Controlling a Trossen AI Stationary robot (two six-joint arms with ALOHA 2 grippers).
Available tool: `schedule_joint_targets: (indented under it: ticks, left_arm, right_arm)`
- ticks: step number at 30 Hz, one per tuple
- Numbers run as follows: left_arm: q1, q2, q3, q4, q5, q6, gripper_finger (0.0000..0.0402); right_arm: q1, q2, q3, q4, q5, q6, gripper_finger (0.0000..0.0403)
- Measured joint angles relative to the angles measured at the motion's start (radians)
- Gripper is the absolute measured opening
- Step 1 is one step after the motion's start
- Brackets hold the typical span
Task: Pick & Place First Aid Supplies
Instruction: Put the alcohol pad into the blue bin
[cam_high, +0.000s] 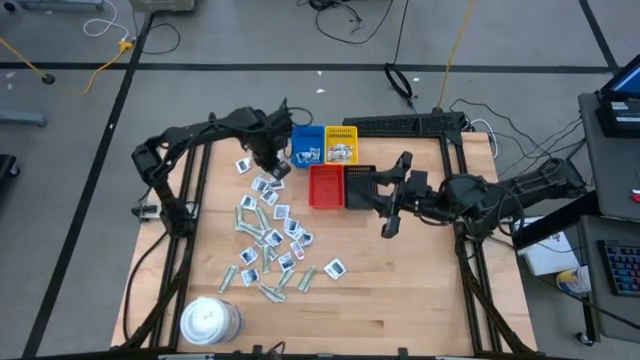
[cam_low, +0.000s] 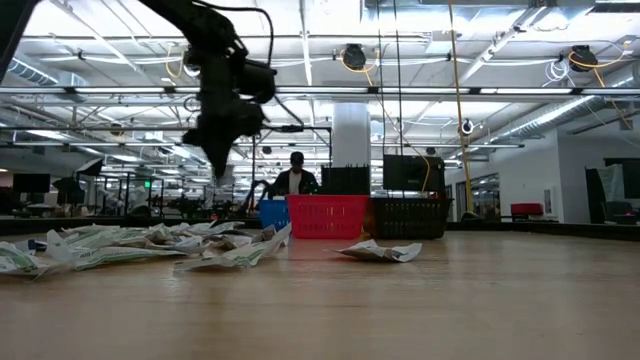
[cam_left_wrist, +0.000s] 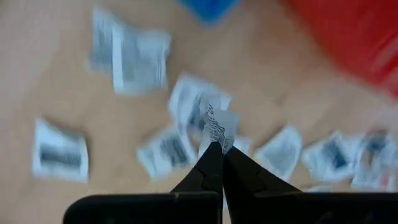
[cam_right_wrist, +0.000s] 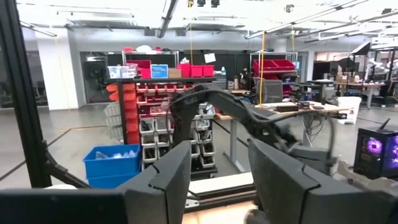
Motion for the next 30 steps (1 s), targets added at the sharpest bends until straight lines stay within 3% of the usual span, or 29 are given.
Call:
schedule_joint_targets:
  ticks: [10,13,25,30]
  left_arm:
    - [0.047,0.339,0.535,-0.129,-0.019,0.057,0.0]
    - [0.057,0.414,0.632,-0.137,-0.014,0.061,0.0]
    - [0.043,0.55,0.656,-0.128,-0.02,0.058,0.0001]
    - [0.043,0.549,0.656,-0.119,-0.02,0.049,0.0032]
  right_arm:
    - [0.0,0.0,0.0,-0.012,0.0,-0.011,0.0155]
    - [0.0,0.0,0.0,-0.013,0.0,-0.011,0.0155]
    - [0.0,0.0,0.0,-0.047,0.0,-0.021,0.0155]
    - [0.0,0.0,0.0,-0.061,0.0,-0.029,0.0155]
